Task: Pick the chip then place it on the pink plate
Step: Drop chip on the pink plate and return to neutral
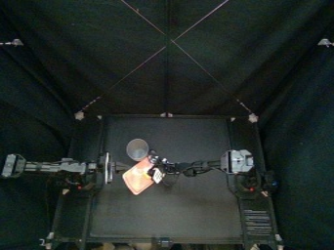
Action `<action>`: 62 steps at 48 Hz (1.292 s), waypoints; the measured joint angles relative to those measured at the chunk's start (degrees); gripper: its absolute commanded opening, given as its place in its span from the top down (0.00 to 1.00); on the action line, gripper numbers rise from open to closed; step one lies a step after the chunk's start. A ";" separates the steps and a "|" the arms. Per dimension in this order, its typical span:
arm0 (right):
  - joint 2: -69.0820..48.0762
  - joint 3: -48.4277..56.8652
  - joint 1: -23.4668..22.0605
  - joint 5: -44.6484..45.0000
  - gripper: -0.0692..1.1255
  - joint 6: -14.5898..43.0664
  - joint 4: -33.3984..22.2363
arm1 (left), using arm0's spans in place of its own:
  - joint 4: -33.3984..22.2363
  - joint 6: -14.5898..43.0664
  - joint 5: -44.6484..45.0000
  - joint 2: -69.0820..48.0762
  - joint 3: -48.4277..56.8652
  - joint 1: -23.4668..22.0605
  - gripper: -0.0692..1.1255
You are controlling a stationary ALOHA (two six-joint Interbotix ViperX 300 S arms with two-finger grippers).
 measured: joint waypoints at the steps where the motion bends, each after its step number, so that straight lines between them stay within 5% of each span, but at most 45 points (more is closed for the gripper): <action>1: -1.23 0.88 -0.35 -0.09 0.41 0.00 -0.44 | 0.00 -0.09 0.09 0.00 0.00 0.09 0.94; 16: -17.31 15.64 -2.72 -9.93 0.41 -0.18 -5.45 | 0.00 0.00 0.18 -0.09 0.09 0.09 0.94; 34: -34.28 37.71 -0.26 -29.88 0.41 -0.26 -8.26 | 0.00 0.00 0.26 -0.09 0.09 0.09 0.94; 41: -39.46 41.48 2.37 -31.20 0.41 -0.44 -10.72 | 0.09 0.18 0.35 -0.09 0.09 0.09 0.94; 55: -48.43 45.00 3.69 -31.29 0.41 0.00 -24.17 | 0.26 0.18 0.26 0.00 0.35 0.09 0.94; 62: -50.89 46.76 3.78 -31.20 0.41 0.18 -25.40 | 0.26 0.09 0.35 0.00 0.97 0.00 0.94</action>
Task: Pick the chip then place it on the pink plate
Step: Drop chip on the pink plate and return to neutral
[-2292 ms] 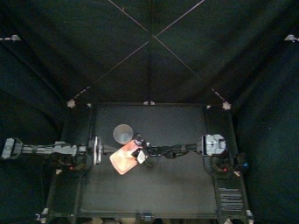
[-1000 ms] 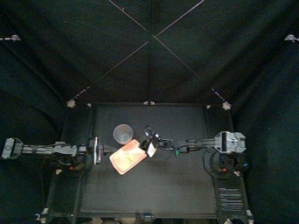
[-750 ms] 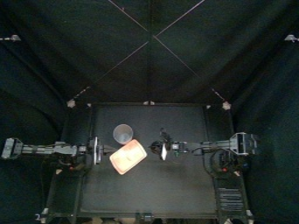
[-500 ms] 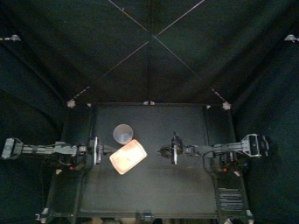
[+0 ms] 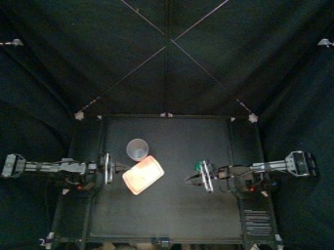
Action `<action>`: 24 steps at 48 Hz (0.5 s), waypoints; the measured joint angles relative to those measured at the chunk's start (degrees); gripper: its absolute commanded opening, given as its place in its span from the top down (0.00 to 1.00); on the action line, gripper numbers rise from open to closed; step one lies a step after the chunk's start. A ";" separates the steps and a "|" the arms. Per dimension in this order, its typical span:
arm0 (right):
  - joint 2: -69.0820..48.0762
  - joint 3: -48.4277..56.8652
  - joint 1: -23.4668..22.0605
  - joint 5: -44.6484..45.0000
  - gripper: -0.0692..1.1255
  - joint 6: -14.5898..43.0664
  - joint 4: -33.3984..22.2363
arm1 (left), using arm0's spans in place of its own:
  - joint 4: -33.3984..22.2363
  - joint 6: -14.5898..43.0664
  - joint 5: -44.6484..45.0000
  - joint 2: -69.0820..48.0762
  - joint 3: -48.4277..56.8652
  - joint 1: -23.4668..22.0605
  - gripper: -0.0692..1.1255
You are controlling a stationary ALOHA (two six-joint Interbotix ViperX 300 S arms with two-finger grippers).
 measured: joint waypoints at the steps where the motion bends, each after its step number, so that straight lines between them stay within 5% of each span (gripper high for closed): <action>1: -0.35 0.26 0.00 -0.09 0.41 0.09 -0.09 | 0.00 0.00 0.00 -0.09 0.09 0.09 0.94; 24: -1.76 1.32 0.18 0.00 0.41 0.00 0.62 | 0.00 -0.09 0.00 -0.09 0.53 0.09 0.94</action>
